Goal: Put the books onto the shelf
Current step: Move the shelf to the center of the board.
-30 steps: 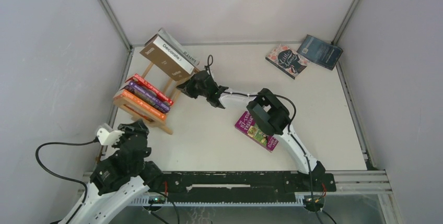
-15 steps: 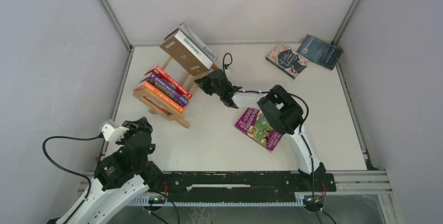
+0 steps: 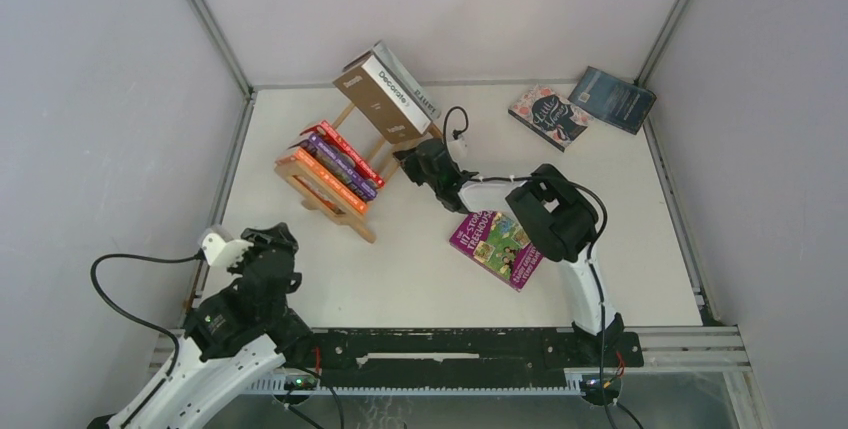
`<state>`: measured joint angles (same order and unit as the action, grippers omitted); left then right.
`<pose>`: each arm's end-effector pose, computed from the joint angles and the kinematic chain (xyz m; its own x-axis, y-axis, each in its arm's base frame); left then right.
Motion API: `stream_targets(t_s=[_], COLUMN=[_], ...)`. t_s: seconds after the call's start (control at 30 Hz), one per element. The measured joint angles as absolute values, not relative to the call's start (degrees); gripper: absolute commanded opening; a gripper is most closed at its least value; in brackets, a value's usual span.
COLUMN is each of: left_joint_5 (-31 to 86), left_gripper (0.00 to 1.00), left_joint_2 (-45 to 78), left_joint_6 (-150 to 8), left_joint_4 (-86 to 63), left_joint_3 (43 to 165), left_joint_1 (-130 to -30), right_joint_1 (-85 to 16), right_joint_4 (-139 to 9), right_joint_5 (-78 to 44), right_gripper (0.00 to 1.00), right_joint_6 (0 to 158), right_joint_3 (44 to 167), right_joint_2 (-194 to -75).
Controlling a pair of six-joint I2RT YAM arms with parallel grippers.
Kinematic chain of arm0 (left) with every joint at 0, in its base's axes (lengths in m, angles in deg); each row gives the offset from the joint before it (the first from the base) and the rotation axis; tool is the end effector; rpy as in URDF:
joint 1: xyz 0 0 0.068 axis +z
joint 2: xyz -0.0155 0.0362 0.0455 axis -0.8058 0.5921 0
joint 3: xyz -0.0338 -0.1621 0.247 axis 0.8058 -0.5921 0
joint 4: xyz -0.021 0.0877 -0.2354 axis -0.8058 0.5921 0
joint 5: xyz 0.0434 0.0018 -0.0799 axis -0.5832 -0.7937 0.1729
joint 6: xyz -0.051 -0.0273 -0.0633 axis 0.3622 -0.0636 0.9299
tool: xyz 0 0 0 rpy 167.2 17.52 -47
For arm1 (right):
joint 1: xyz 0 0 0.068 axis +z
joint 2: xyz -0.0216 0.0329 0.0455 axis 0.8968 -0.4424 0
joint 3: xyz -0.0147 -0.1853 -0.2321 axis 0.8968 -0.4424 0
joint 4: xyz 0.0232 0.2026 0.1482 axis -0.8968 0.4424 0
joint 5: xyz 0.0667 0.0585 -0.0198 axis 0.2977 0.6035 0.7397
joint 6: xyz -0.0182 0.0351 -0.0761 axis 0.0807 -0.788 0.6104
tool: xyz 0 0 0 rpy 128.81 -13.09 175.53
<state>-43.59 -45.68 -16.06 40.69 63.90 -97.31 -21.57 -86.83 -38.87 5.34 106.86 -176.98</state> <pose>0.0706 0.0258 0.2561 0.0713 -0.6482 -0.7581 -0.4365 0.6632 -0.6080 0.3959 0.3341 0.1606 -0.5370 0.8043 -0.2545 0.2331 0.4314 0.8715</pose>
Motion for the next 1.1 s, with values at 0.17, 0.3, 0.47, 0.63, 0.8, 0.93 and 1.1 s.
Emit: stream_targets(t_s=[0.17,0.3,0.47,0.63,0.8,0.93,1.1], left_joint_5=[-43.1,-43.1,-43.1,-43.0,-43.1,-43.0,-42.9], left_gripper=[0.45,0.45,0.45,0.45,0.45,0.45,0.45], left_joint_2=[-45.0,-45.0,-45.2,-45.6,-46.8,-48.0,-49.4], left_joint_6=[-16.6,-17.0,-17.1,-17.3,-17.5,-17.5,-17.5], left_joint_4=[40.6,40.6,40.6,40.8,41.8,43.3,44.6], left_joint_3=[63.4,63.4,63.4,63.4,63.4,63.4,63.4], left_joint_1=[-97.3,-97.3,-97.3,-97.3,-97.3,-97.3,-97.3], right_joint_1=[-21.6,-21.6,-21.3,-20.7,-20.3,-20.3,-20.3], right_joint_4=[-87.1,-87.0,-86.3,-86.0,-86.2,-87.4,-87.1], right_joint_5=[-41.1,-43.4,-46.4,-48.4,-50.0,-50.9,-53.4], right_gripper=[0.00,0.00,0.00,0.00,0.00,0.00,0.00], right_joint_6=[3.5,2.0,0.1,-1.6,-3.8,-5.2,-6.3], right_joint_3=[104.5,102.1,101.2,101.2,100.5,97.7,95.3], right_joint_2=[-175.5,-173.8,-173.0,-173.0,-172.9,-171.3,-169.6])
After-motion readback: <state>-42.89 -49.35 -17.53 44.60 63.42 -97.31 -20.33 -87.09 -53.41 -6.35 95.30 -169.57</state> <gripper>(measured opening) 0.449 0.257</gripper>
